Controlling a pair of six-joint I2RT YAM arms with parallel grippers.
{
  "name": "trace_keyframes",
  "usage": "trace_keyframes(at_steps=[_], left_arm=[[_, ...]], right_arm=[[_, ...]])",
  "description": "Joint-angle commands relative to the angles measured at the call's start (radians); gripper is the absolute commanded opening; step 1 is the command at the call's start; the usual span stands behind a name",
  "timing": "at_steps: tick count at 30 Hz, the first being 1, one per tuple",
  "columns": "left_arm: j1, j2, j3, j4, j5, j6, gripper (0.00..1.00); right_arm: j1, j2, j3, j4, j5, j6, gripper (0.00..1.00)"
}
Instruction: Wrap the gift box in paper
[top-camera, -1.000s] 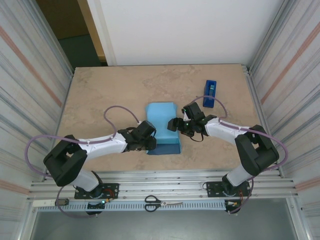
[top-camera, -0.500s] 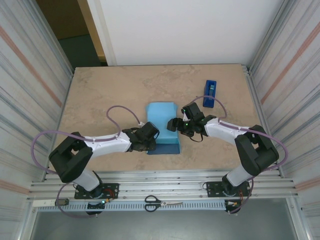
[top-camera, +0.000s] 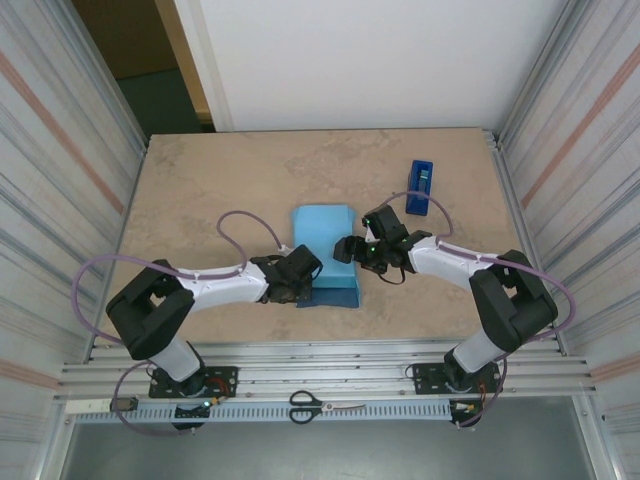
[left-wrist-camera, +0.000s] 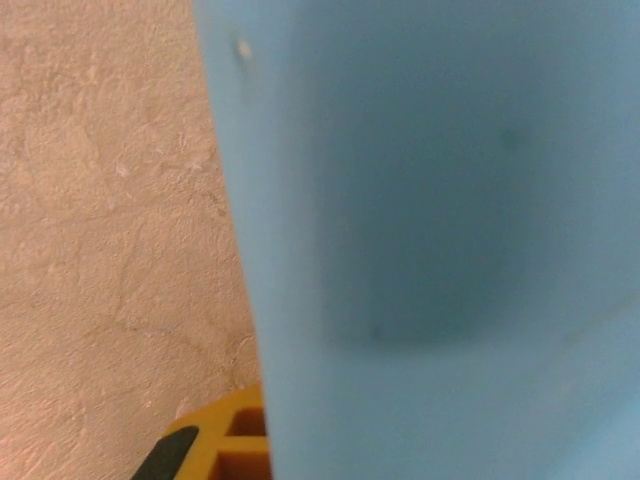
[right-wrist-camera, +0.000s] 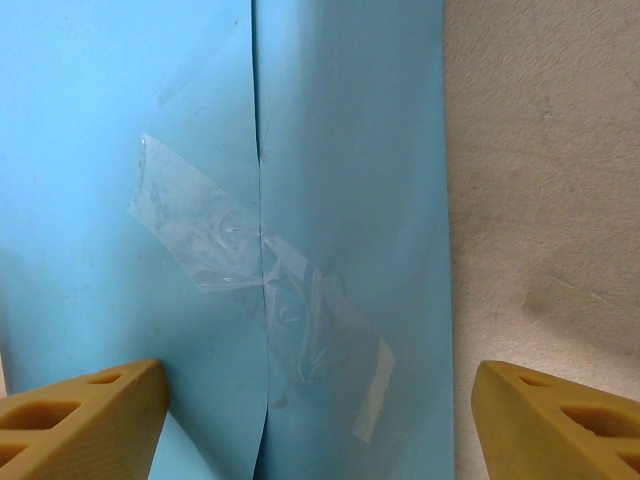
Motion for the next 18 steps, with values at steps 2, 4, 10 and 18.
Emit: trace_keyframes(at_steps=[2,4,10,18], left_arm=[[-0.006,0.012,0.042,-0.017,-0.044,0.021,0.0],[-0.008,0.005,0.044,-0.029,-0.047,0.027,0.0],[-0.014,-0.006,0.066,-0.118,-0.044,0.053,0.16],[-0.025,0.01,0.033,-0.102,0.001,0.051,0.17]], right_arm=[[0.027,0.043,-0.045,-0.153,0.034,0.005,0.79],[0.028,0.042,-0.046,-0.154,0.038,0.005,0.79],[0.03,0.049,-0.047,-0.159,0.046,0.007,0.79],[0.034,0.047,-0.044,-0.159,0.052,0.016,0.79]])
